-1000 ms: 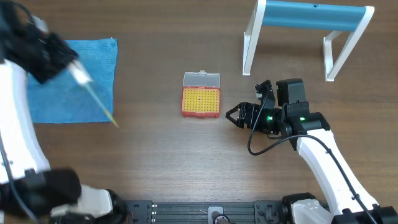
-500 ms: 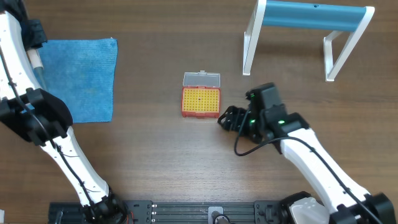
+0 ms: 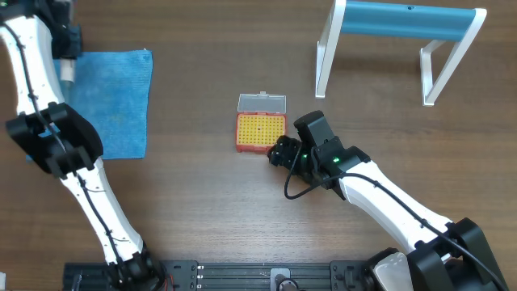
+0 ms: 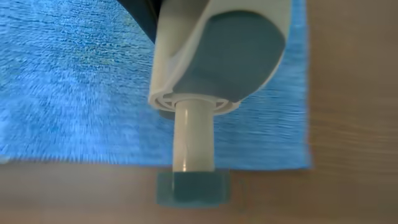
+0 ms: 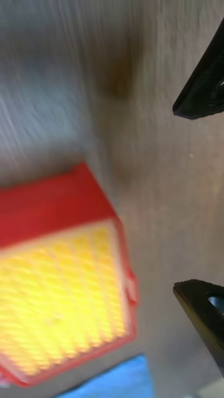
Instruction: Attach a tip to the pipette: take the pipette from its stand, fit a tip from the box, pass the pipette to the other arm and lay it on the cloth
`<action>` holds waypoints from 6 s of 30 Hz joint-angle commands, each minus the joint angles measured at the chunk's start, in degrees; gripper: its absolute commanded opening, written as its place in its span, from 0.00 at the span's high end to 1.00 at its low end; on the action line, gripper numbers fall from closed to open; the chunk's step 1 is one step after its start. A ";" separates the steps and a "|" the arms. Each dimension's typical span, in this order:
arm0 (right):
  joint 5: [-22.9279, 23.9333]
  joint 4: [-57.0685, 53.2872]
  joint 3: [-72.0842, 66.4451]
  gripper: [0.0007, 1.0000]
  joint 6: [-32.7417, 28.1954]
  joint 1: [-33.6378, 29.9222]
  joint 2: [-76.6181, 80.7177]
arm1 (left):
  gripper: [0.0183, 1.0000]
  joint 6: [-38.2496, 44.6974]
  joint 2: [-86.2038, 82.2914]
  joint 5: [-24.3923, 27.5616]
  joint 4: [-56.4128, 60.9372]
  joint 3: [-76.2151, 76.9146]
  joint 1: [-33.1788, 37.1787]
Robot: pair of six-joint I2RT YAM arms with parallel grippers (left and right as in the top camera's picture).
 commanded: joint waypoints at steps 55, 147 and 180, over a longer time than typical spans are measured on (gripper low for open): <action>35.32 -12.87 4.70 0.16 -36.85 -2.73 -35.65 | 0.20 -1.44 -35.23 11.91 -26.08 0.63 -3.10; 44.41 -43.23 -9.60 0.15 -52.57 3.82 -77.90 | 0.06 -28.00 -143.27 9.01 68.32 -143.93 -19.58; 44.26 -40.59 -9.94 0.15 -52.59 2.29 -77.90 | 0.05 -28.00 -143.73 9.22 67.12 -143.93 -19.65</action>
